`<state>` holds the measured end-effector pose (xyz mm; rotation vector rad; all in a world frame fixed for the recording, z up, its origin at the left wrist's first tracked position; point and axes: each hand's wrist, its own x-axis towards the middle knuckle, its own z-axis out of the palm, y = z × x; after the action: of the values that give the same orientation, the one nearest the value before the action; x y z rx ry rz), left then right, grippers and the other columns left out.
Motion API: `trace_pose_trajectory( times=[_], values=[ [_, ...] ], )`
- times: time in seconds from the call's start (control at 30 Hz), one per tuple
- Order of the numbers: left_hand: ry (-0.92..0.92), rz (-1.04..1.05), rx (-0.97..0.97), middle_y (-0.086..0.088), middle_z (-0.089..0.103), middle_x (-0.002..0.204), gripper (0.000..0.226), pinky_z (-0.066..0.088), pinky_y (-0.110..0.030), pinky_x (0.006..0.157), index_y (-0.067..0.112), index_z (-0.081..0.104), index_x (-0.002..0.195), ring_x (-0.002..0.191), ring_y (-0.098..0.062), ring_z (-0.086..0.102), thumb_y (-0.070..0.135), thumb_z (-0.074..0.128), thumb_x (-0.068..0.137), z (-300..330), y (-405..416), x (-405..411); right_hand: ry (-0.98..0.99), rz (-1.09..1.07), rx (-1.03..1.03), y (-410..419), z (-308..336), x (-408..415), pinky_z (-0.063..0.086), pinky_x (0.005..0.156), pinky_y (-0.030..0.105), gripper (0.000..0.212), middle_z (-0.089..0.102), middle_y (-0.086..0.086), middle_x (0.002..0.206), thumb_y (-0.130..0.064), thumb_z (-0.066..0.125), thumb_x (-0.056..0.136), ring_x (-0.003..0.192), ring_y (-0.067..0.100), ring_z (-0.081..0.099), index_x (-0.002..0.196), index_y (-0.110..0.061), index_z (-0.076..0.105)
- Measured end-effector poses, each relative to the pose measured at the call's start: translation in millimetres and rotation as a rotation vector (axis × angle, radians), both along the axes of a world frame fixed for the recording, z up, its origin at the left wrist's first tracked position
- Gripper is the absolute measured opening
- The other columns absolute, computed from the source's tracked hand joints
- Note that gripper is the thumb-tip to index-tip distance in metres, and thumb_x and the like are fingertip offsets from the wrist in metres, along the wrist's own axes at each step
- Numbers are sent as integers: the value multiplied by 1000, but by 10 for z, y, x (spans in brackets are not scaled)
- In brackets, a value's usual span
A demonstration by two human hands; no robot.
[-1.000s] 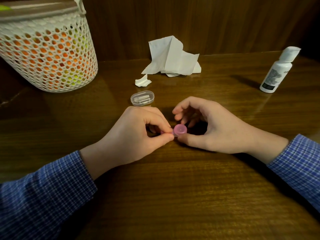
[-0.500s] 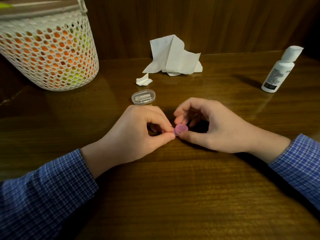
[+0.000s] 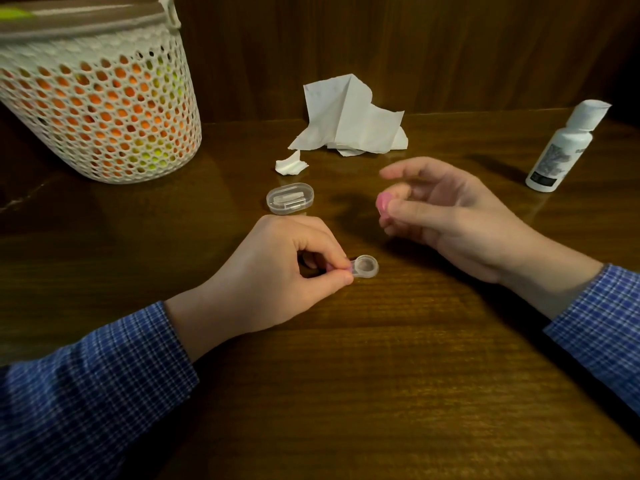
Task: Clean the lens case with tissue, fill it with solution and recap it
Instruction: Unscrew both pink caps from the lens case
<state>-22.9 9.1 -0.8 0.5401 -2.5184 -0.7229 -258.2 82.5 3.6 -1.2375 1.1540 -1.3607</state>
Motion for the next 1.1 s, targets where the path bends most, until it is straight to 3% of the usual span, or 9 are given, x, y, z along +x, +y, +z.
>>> trace_pose_trajectory(
  times=[0.1, 0.17, 0.37, 0.53, 0.7, 0.8, 0.9, 1.0, 1.1],
  values=[
    [2, -3, 9, 11, 74, 96, 12, 58, -25, 74, 19, 81, 97, 91, -9, 70, 22, 79, 85, -2, 2, -3, 244, -120, -72, -42, -54, 21, 61, 90, 47, 37, 68, 19, 97, 0, 78, 82, 88, 36, 67, 116, -7, 67],
    [1, -1, 14, 11, 74, 96, 12, 58, -25, 74, 19, 81, 97, 91, -8, 70, 22, 78, 85, -3, 1, -3, 440, -176, -102, -76, -75, 47, 61, 91, 45, 30, 70, 21, 101, 5, 78, 84, 89, 31, 70, 111, -6, 70],
    [5, -2, 21, 11, 74, 96, 13, 58, -27, 75, 20, 80, 98, 91, -9, 70, 23, 78, 86, -5, 5, -2, 862, -259, -64, -203, -91, 55, 57, 91, 31, 12, 72, -21, 94, -37, 82, 82, 96, -4, 66, 90, -35, 74],
    [-3, 4, 16, 12, 74, 97, 13, 58, -26, 76, 21, 80, 98, 92, -8, 70, 23, 79, 85, 1, 9, -9, 898, -283, -49, -382, -165, 41, 45, 78, 11, 22, 71, -22, 86, -42, 83, 82, 94, -15, 61, 99, -37, 69],
    [-3, 4, 2, 13, 73, 96, 13, 58, -25, 76, 22, 80, 97, 92, -7, 70, 24, 78, 85, 2, 10, -11, 905, -282, -30, -482, -213, 30, 41, 93, 18, 34, 68, -40, 93, -46, 81, 82, 99, -25, 54, 110, -44, 61],
    [-3, 5, 1, 13, 73, 97, 13, 59, -27, 75, 22, 80, 97, 92, -8, 70, 23, 79, 85, -8, 5, -11, 918, -302, -30, -489, -225, 29, 42, 94, 20, 35, 71, -34, 86, -48, 80, 82, 100, -26, 54, 112, -44, 63],
    [-2, 0, 5, 12, 73, 96, 13, 59, -28, 73, 22, 80, 98, 91, -10, 70, 23, 78, 85, -9, 13, -19, 937, -300, -20, -478, -212, 41, 45, 94, 21, 40, 70, -32, 88, -48, 79, 82, 92, -19, 61, 119, -39, 66],
    [-3, 6, 2, 11, 73, 96, 14, 58, -29, 71, 22, 79, 98, 89, -11, 69, 24, 78, 84, -19, 11, -22, 893, -305, -11, -439, -167, 71, 49, 78, 12, 43, 68, -26, 97, -45, 81, 83, 93, -10, 63, 122, -34, 67],
    [-11, 9, 18, 11, 72, 94, 14, 57, -29, 72, 22, 78, 98, 88, -12, 68, 24, 78, 84, -24, 17, -16, 722, -314, -49, -293, -105, 76, 52, 68, 15, 39, 73, -11, 96, -37, 81, 81, 88, 6, 68, 117, -27, 69]
  ],
)
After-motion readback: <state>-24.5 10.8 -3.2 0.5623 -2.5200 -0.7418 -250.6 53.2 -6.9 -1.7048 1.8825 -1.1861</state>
